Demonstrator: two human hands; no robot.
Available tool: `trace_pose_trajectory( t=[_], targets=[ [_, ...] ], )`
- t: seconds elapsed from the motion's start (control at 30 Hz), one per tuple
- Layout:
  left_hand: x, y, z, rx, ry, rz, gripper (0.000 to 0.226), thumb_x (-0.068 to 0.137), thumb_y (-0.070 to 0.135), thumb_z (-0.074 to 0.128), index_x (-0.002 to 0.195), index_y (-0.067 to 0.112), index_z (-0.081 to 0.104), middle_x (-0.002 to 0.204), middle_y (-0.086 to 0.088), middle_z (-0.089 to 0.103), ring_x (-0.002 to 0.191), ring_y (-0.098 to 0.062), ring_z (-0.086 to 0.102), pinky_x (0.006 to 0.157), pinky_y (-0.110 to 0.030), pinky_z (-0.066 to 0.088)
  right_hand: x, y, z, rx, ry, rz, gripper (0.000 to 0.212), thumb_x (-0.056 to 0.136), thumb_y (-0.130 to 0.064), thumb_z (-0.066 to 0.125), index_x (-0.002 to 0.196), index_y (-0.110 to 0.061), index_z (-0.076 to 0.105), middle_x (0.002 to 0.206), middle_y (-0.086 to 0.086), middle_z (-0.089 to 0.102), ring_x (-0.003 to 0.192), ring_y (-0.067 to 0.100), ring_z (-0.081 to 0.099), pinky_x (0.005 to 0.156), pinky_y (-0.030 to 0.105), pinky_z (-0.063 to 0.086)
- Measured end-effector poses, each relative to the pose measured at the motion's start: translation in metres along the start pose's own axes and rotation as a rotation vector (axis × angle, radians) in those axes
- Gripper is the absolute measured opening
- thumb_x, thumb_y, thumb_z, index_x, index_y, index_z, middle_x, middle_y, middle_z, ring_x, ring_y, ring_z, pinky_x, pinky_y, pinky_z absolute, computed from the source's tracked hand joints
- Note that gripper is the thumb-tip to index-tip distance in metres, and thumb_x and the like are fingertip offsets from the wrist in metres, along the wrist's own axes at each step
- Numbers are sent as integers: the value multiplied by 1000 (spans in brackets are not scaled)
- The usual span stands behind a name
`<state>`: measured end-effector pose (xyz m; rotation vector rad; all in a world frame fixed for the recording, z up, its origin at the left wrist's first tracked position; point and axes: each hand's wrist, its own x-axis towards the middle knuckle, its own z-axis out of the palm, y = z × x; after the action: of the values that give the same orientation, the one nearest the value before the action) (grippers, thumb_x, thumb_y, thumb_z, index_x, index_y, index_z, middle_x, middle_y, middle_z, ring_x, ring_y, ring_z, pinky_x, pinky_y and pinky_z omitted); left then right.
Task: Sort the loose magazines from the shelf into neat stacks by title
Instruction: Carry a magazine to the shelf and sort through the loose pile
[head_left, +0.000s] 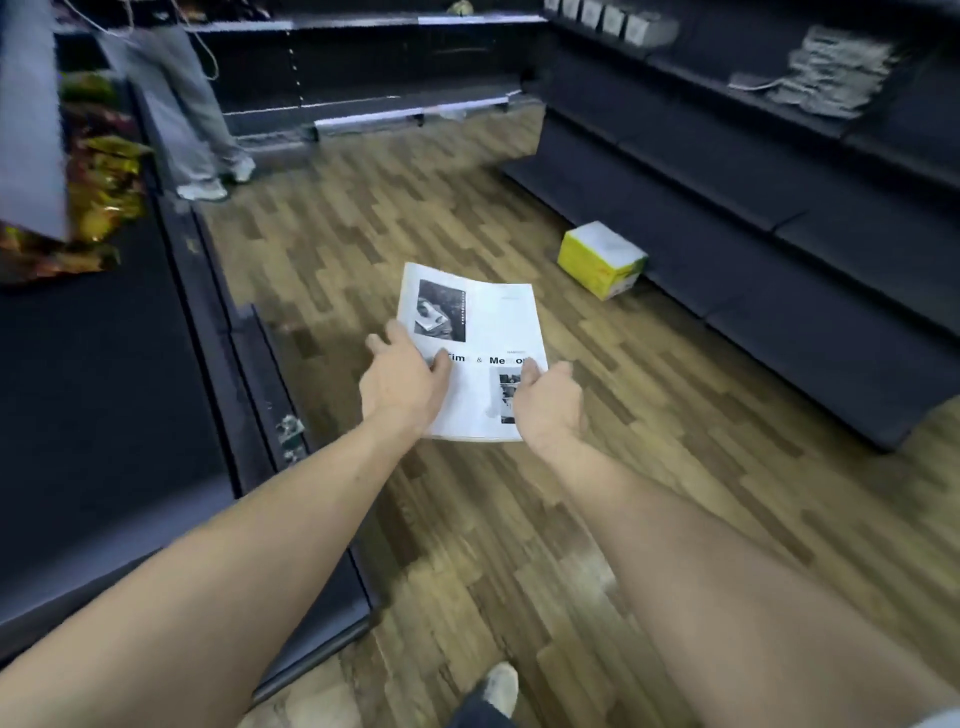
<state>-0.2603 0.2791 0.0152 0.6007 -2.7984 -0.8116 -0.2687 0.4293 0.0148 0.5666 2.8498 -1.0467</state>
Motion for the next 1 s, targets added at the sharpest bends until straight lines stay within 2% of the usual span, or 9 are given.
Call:
trace_pose_trajectory(
  t=[0.07, 0.2, 0.33, 0.5, 0.67, 0.77, 0.8, 0.9, 1.0],
  targets=[
    [10, 31, 19, -3, -7, 43, 54, 94, 46, 50, 132, 11, 35, 120, -12, 44, 89, -38, 61, 69, -35, 36, 27, 16, -16, 10, 14, 34, 46, 105, -41, 32, 128, -2, 40, 125, 21, 62, 115, 38, 58, 81, 38, 39],
    [23, 91, 57, 15, -16, 119, 53, 93, 47, 51, 127, 10, 37, 117, -11, 45, 88, -40, 62, 68, -37, 38, 76, 44, -48, 43, 13, 127, 47, 106, -35, 33, 133, 4, 37, 131, 26, 57, 119, 41, 56, 91, 41, 44],
    [35, 132, 86, 56, -43, 218, 51, 94, 45, 50, 126, 8, 39, 118, -12, 46, 90, -41, 62, 70, -37, 38, 115, 68, -79, 40, -14, 201, 43, 107, -28, 34, 132, 5, 45, 133, 24, 56, 120, 38, 56, 74, 30, 36],
    [56, 174, 120, 45, -86, 278, 54, 94, 45, 50, 133, 9, 37, 120, -12, 48, 95, -41, 62, 74, -40, 41, 162, 92, -96, 67, 5, 240, 42, 107, -30, 30, 127, 3, 49, 127, 23, 60, 113, 38, 59, 83, 36, 47],
    [88, 198, 146, 91, -96, 317, 52, 95, 46, 48, 131, 11, 37, 116, -11, 49, 89, -40, 62, 69, -36, 35, 199, 93, -93, -3, -18, 295, 36, 104, -17, 31, 131, 1, 46, 100, 11, 55, 116, 36, 57, 77, 34, 41],
    [113, 210, 164, 126, -117, 355, 52, 94, 46, 48, 132, 12, 38, 117, -11, 48, 86, -38, 63, 67, -35, 36, 228, 88, -91, -15, -75, 313, 37, 101, -12, 34, 132, 3, 48, 127, 18, 52, 124, 35, 50, 89, 36, 40],
    [124, 214, 170, 124, -128, 355, 53, 94, 46, 49, 132, 11, 38, 118, -11, 48, 87, -38, 63, 67, -35, 36, 238, 85, -89, -24, -66, 303, 36, 101, -11, 35, 131, 3, 49, 132, 18, 51, 123, 34, 50, 87, 35, 39],
    [157, 223, 188, 92, -175, 340, 54, 94, 47, 50, 132, 11, 38, 121, -11, 48, 94, -40, 63, 72, -37, 38, 268, 76, -85, -13, 48, 349, 33, 100, -7, 34, 129, 0, 48, 127, 15, 56, 115, 33, 56, 72, 32, 36],
    [196, 232, 204, 50, -236, 331, 50, 93, 47, 50, 126, 10, 40, 120, -13, 48, 97, -41, 62, 77, -41, 41, 296, 60, -80, -32, 88, 363, 28, 101, -8, 34, 125, -1, 47, 122, 17, 57, 113, 35, 57, 73, 31, 37]
  ],
)
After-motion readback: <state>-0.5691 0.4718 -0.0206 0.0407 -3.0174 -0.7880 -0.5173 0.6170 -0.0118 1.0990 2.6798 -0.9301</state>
